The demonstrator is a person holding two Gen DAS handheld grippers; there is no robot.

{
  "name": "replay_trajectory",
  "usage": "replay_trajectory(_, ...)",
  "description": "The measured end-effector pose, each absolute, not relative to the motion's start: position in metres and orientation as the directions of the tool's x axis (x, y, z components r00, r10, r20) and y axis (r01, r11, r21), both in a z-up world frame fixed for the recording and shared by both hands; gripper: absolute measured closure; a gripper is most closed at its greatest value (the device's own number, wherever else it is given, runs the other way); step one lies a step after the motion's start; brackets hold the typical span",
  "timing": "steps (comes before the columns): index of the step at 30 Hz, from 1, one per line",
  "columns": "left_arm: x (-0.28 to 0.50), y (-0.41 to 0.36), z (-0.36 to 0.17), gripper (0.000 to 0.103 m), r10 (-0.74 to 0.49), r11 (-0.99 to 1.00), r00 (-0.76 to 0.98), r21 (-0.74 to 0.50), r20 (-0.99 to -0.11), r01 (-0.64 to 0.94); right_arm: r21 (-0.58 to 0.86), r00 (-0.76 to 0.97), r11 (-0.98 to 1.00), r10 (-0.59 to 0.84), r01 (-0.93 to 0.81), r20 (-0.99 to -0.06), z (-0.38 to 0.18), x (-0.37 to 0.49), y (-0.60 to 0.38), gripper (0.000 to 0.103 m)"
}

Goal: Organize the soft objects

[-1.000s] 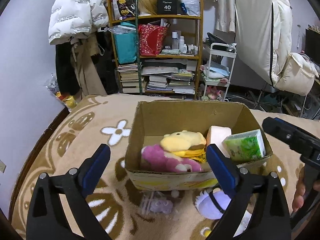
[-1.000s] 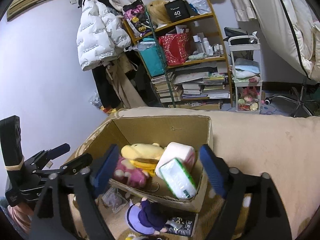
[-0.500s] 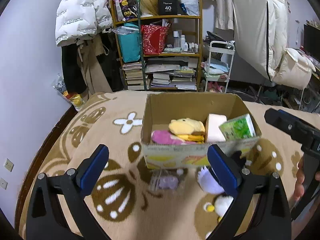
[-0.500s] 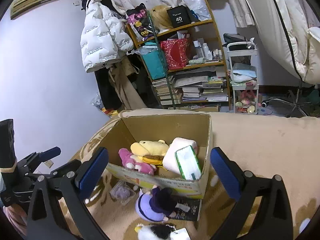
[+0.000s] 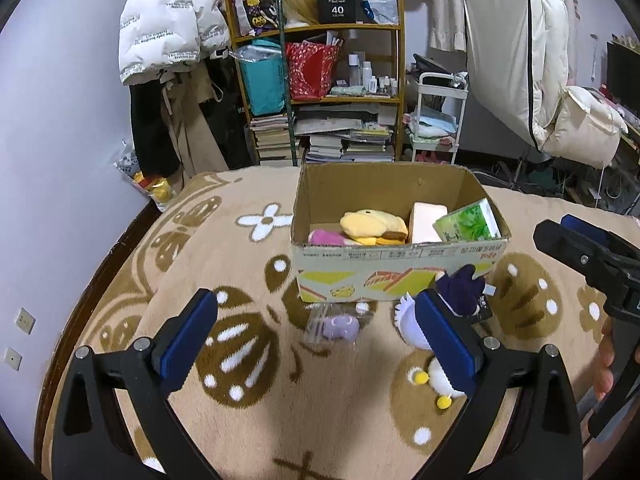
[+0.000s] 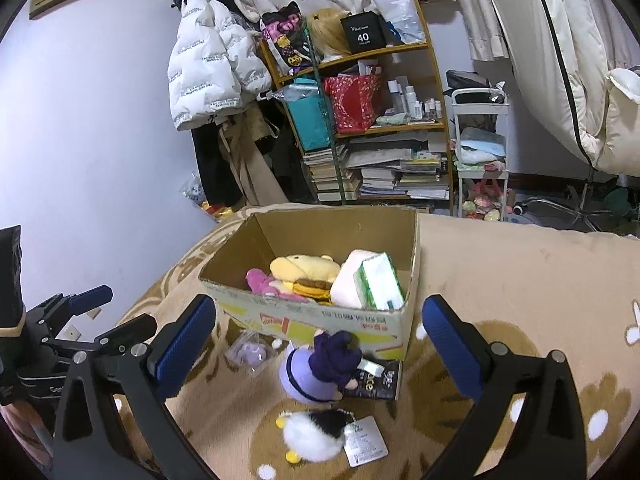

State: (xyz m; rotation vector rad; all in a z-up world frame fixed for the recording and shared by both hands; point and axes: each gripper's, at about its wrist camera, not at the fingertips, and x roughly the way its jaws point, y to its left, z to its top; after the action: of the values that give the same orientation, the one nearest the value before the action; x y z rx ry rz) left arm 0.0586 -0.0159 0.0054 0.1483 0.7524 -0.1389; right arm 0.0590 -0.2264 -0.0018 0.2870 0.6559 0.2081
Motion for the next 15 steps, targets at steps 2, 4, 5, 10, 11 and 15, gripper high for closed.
replay_trajectory(2, 0.062, -0.016, 0.000, 0.005, -0.066, 0.980, 0.710, 0.086, -0.701, 0.177, 0.330, 0.763, 0.940, 0.276, -0.087, -0.585, -0.007, 0.059, -0.226, 0.000)
replay_trajectory(4, 0.067, -0.016, -0.008, 0.005, -0.067, 0.981, 0.694, 0.080, -0.717, 0.178, 0.338, 0.752, 0.938, 0.274, -0.073, -0.599, -0.012, 0.061, -0.226, 0.000)
replay_trajectory(5, 0.069, -0.015, -0.012, 0.005, -0.069, 0.981, 0.685, 0.074, -0.725, 0.177, 0.342, 0.745, 0.938, 0.272, -0.063, -0.609, -0.016, 0.063, -0.227, 0.000)
replay_trajectory(10, 0.083, -0.019, -0.032, 0.005, -0.072, 0.981, 0.643, 0.064, -0.762, 0.185, 0.360, 0.725, 0.932, 0.275, -0.040, -0.631, -0.028, 0.071, -0.229, 0.000)
replay_trajectory(11, 0.086, -0.019, -0.034, 0.005, -0.072, 0.980, 0.638, 0.063, -0.767, 0.187, 0.364, 0.722, 0.931, 0.277, -0.038, -0.634, -0.030, 0.072, -0.229, 0.000)
replay_trajectory(15, 0.097, -0.022, -0.047, 0.005, -0.080, 0.978, 0.605, 0.054, -0.792, 0.200, 0.379, 0.700, 0.925, 0.285, -0.022, -0.655, -0.042, 0.081, -0.229, 0.000)
